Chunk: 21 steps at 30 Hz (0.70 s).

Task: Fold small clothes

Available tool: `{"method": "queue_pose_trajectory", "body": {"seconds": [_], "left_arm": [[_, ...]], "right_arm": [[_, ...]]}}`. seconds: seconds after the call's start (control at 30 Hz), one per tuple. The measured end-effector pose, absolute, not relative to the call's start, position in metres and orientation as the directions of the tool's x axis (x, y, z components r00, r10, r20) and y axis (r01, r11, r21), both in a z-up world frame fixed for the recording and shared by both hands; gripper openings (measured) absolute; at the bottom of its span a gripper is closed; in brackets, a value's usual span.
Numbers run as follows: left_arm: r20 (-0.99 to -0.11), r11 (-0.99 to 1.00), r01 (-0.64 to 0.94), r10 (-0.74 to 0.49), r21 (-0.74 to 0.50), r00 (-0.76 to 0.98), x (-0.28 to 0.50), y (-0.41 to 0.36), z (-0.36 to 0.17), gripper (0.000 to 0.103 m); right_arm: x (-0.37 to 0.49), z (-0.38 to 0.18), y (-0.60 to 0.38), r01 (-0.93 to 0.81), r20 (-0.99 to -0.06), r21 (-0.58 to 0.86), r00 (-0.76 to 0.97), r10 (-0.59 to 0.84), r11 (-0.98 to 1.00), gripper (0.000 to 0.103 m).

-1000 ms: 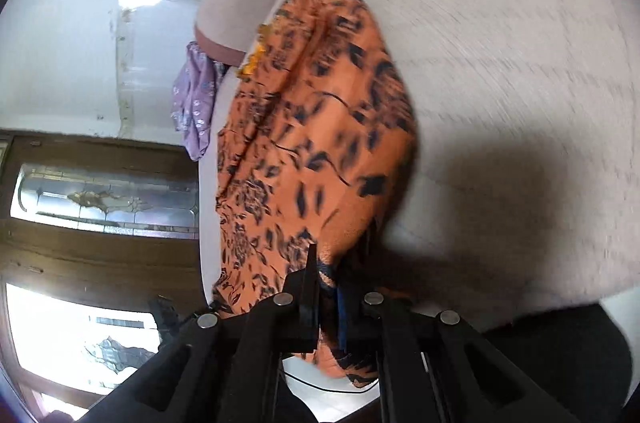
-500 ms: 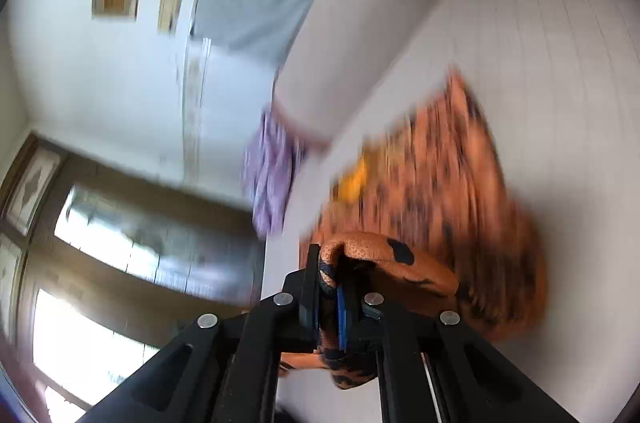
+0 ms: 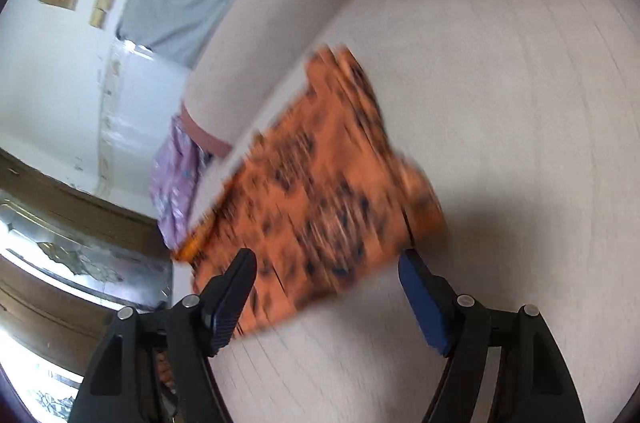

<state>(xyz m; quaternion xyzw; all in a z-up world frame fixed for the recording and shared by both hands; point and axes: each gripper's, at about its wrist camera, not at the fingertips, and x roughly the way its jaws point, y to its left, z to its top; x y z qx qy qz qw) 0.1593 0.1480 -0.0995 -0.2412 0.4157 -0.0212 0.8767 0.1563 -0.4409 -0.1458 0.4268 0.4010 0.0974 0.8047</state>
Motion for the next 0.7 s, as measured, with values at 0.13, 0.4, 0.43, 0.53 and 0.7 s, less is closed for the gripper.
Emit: {"method": "queue_pose_trajectory", "body": {"seconds": [0.13, 0.4, 0.43, 0.53, 0.7], "left_arm": [[-0.766, 0.89, -0.138, -0.284, -0.435, 0.577, 0.149, 0.11, -0.125, 0.079], [-0.805, 0.897, -0.257, -0.159, -0.36, 0.572, 0.179, 0.099, -0.133, 0.083], [-0.803, 0.895, -0.257, -0.161, -0.364, 0.574, 0.179, 0.099, -0.131, 0.065], [-0.837, 0.905, -0.243, -0.185, -0.349, 0.516, 0.198, 0.097, -0.132, 0.019], [-0.774, 0.926, -0.154, -0.187, -0.344, 0.605, 0.198, 0.091, -0.073, 0.018]], "right_arm": [[0.155, -0.164, -0.431, 0.233, -0.588, 0.763, 0.639, 0.496, 0.603, 0.077], [0.197, -0.175, -0.422, 0.385, -0.578, 0.8, 0.701, 0.417, 0.461, 0.076], [0.196, -0.176, -0.425, 0.398, -0.578, 0.801, 0.708, 0.405, 0.447, 0.07], [0.207, -0.177, -0.431, 0.424, -0.604, 0.783, 0.695, 0.391, 0.456, 0.018], [0.223, -0.138, -0.42, 0.342, -0.575, 0.785, 0.713, 0.401, 0.517, 0.013]]}}
